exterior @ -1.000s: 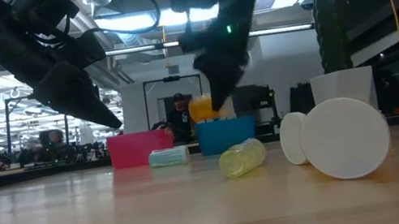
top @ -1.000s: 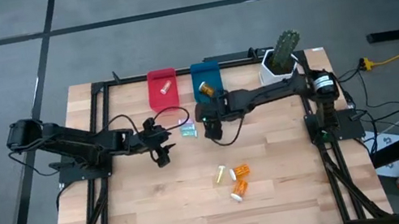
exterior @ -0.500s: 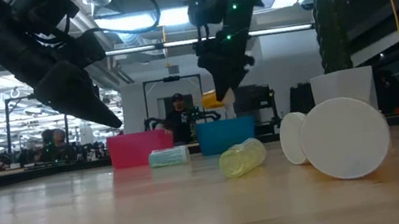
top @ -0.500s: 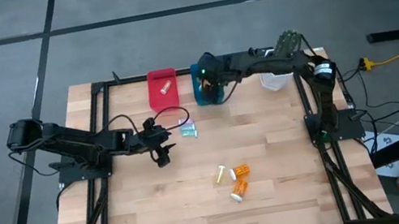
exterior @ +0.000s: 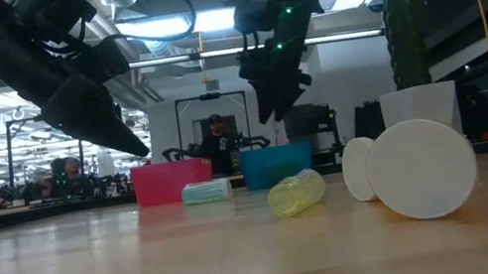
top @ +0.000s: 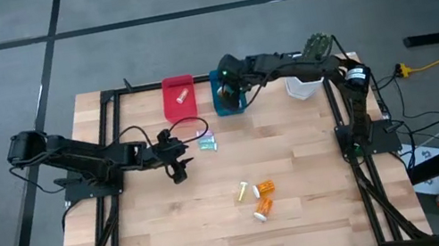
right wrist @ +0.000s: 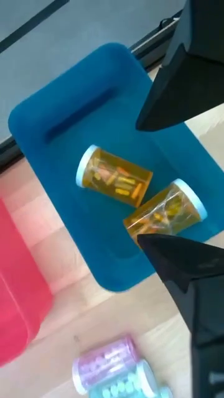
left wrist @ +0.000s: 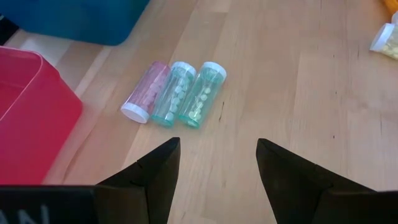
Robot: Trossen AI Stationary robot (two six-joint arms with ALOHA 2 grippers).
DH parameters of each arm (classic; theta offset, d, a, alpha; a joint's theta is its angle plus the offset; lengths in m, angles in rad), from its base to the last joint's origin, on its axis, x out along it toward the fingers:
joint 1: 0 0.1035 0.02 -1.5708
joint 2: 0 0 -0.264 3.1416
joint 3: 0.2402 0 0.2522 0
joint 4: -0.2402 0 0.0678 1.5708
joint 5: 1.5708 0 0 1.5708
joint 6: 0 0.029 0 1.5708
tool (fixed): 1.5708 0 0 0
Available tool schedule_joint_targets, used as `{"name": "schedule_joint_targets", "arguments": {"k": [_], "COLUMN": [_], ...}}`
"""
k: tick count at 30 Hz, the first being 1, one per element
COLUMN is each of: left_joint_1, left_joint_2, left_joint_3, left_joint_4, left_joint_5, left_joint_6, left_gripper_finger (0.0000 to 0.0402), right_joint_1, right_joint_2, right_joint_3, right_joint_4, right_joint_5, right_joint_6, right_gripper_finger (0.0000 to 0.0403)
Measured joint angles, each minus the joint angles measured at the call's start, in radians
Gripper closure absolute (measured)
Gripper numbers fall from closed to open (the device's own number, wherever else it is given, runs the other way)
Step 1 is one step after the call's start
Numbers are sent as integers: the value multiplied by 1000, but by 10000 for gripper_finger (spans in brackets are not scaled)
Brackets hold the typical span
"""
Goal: Pick and place medicine bottles into bin by pill shape (circle, oval)
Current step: Put the orange capsule bottle into the blue bin
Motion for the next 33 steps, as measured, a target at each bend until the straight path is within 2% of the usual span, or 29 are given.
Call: {"name": "schedule_joint_targets", "arguments": {"k": [5,13,19,24,31,33], "left_joint_1": [0,0,0,0,0,0], "left_joint_2": [0,0,0,0,0,0], "left_joint_3": [0,0,0,0,0,0], "left_joint_4": [0,4,6,7,7,7], "left_joint_5": [0,0,0,0,0,0], "left_joint_6": [0,0,0,0,0,0], "left_gripper_finger": [195,195,195,195,195,195], "right_joint_1": [28,121,256,390,575,631], "right_joint_2": [-17,-114,-179,-234,-312,-316], "right_joint_3": [0,1,1,1,1,1], "right_joint_4": [-25,-318,-540,-685,-698,-684], "right_joint_5": [-2,0,-53,-53,-47,-13], "right_joint_6": [-2,50,76,96,226,274], "right_gripper_finger": [119,118,118,118,118,118]}}
